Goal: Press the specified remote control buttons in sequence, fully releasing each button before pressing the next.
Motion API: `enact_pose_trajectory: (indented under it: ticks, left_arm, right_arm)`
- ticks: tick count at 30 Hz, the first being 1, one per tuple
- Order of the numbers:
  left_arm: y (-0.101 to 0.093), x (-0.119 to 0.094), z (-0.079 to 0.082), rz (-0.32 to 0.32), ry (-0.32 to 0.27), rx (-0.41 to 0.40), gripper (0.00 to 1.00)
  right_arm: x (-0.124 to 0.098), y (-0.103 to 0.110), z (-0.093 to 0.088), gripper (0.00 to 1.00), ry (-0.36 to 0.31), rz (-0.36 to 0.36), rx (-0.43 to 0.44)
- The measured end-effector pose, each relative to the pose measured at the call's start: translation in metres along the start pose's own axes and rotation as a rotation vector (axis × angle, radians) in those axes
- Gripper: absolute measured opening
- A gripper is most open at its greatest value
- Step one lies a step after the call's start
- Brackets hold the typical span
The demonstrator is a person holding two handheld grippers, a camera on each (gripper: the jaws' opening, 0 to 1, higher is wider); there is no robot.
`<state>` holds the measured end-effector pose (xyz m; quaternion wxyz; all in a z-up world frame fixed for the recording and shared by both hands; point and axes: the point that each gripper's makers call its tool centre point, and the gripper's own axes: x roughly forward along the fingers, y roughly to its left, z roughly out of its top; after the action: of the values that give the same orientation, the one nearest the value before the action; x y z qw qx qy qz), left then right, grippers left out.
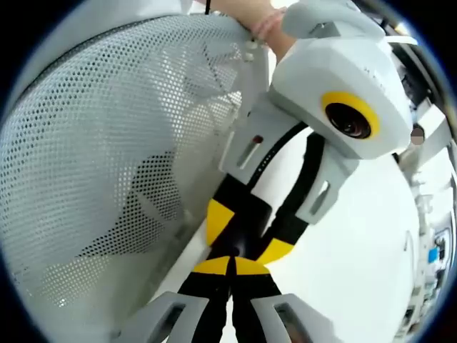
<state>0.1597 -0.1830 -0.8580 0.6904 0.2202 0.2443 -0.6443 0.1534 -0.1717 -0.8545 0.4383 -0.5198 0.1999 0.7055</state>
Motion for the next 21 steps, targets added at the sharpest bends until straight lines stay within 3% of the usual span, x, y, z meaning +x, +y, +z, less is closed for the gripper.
enact_pose_trajectory:
  ticks: [4,5,11,16,21]
  left_arm:
    - [0.0,0.0,0.0,-0.001,-0.003,-0.002,0.26]
    - [0.0,0.0,-0.0001,-0.001,-0.004,-0.004,0.26]
    - [-0.0002,-0.0001,0.0,-0.004,-0.009,0.001,0.26]
    - [0.0,0.0,-0.0001,-0.004,-0.008,0.0,0.26]
    - [0.0,0.0001,0.0,-0.005,-0.009,0.0,0.26]
  right_arm:
    - [0.0004,-0.0011,0.0001,0.0,-0.027,-0.003,0.146]
    - [-0.0002,-0.0022,0.0002,0.0,-0.049,-0.006,0.212]
    - [-0.0026,-0.0045,0.0014,0.0,-0.147,-0.031,0.407]
    - [-0.0027,-0.0049,0.0014,0.0,-0.167,-0.056,0.468]
    - [-0.0025,-0.0048,0.0035,0.0,-0.165,-0.074,0.467]
